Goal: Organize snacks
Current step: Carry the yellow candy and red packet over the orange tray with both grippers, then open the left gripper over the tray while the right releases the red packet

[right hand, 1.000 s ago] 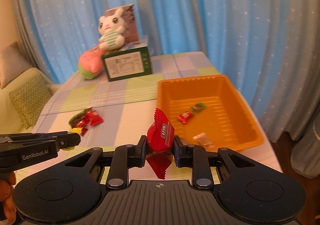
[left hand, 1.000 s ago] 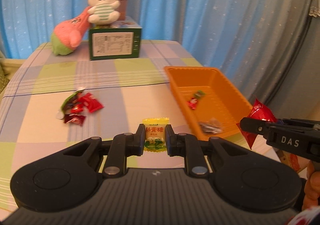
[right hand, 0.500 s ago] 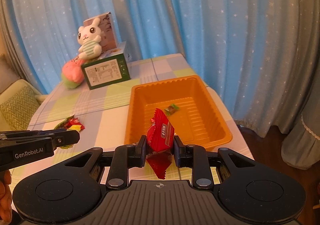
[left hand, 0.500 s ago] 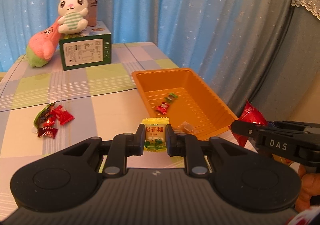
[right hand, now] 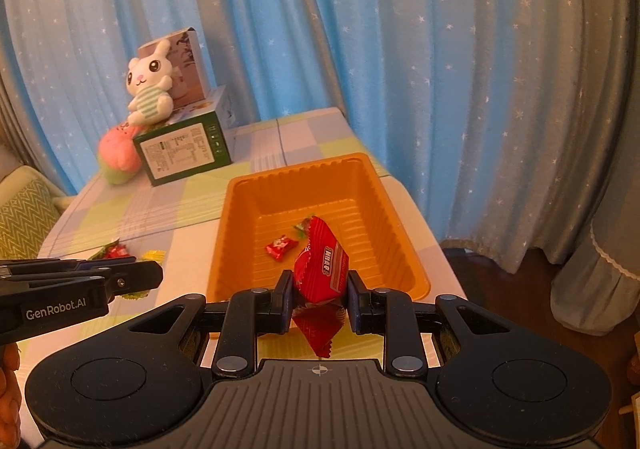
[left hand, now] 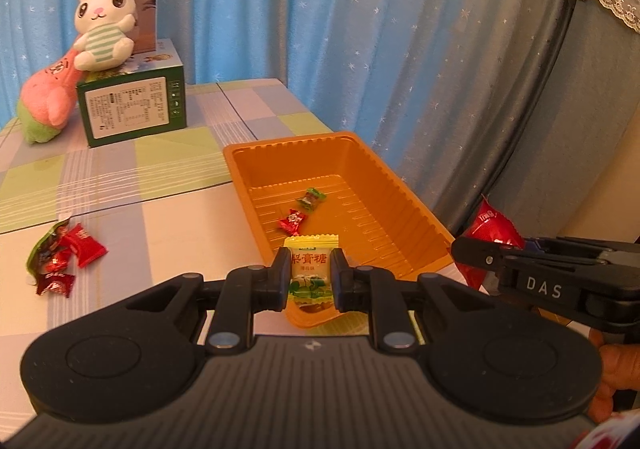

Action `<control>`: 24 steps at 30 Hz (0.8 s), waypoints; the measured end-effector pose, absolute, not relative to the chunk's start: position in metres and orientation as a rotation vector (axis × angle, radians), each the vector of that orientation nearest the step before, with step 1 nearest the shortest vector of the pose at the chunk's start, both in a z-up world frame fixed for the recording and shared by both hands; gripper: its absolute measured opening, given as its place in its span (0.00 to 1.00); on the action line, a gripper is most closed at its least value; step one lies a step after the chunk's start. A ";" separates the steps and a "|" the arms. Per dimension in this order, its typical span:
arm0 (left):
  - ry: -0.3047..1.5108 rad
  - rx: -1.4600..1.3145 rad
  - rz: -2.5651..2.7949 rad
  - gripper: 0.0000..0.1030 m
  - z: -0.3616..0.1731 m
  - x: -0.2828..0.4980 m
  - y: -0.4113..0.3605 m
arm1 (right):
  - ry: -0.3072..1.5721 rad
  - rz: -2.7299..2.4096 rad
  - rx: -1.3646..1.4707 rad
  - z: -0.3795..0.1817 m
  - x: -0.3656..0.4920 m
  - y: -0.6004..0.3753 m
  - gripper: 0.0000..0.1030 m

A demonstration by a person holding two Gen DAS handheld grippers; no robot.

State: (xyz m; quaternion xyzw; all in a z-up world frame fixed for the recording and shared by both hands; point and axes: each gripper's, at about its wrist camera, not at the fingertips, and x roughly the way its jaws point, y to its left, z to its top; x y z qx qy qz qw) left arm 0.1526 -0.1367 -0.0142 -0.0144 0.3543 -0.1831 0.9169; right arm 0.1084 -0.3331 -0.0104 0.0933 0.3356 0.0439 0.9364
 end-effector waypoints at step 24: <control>0.755 -0.043 -0.402 0.24 -0.045 0.222 -0.169 | 0.712 0.088 0.180 -0.032 0.161 -0.347 0.26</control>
